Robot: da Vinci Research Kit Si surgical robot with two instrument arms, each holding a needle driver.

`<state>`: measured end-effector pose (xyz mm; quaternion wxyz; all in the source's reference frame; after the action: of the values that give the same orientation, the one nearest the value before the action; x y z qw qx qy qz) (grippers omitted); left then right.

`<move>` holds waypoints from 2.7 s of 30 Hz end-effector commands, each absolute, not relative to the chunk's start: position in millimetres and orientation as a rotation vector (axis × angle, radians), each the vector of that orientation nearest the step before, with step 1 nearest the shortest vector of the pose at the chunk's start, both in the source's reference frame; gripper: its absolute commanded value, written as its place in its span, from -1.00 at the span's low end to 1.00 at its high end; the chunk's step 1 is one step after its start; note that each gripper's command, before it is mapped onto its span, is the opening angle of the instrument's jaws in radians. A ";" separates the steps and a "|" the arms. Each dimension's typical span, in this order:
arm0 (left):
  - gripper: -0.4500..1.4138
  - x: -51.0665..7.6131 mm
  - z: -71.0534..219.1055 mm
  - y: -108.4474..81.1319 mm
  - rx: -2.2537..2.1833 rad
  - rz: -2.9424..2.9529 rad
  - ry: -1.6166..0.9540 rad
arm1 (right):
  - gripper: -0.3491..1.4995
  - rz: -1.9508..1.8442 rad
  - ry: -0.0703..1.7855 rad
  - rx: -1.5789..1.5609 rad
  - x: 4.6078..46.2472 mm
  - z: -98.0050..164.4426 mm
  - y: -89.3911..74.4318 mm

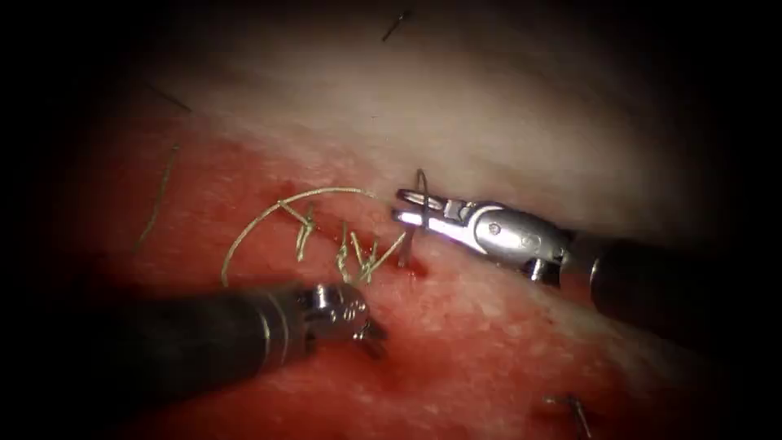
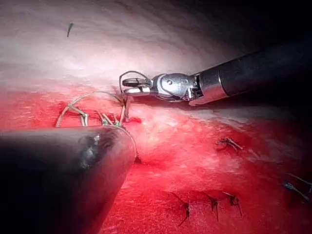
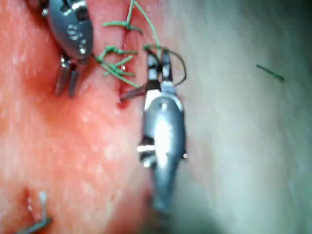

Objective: Wound Closure

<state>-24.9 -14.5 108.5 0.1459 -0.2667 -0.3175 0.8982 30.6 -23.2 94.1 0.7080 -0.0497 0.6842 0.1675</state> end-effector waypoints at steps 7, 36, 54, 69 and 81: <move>-0.55 -24.6 110.4 -14.0 -0.764 2.580 -0.921 | -1.00 0.426 1.535 -0.038 31.5 94.2 -23.3; -0.55 -23.8 111.4 -14.3 -0.760 2.582 -0.922 | -1.00 0.557 1.539 0.108 30.7 94.2 -21.8; -0.55 -23.4 111.4 -14.2 -0.763 2.584 -0.926 | -1.00 0.763 1.491 0.498 31.0 94.7 -22.7; -0.55 -23.3 111.4 -14.0 -0.764 2.584 -0.929 | -1.00 0.954 1.441 0.722 31.5 95.7 -24.7; -0.55 -23.3 111.3 -14.1 -0.760 2.579 -0.930 | -1.00 1.173 1.374 0.904 31.6 99.1 -26.1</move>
<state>-22.8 -14.0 110.6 0.1478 -0.2641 -0.3231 0.8966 30.8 -26.6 98.8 0.5140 0.3961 0.5644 0.5102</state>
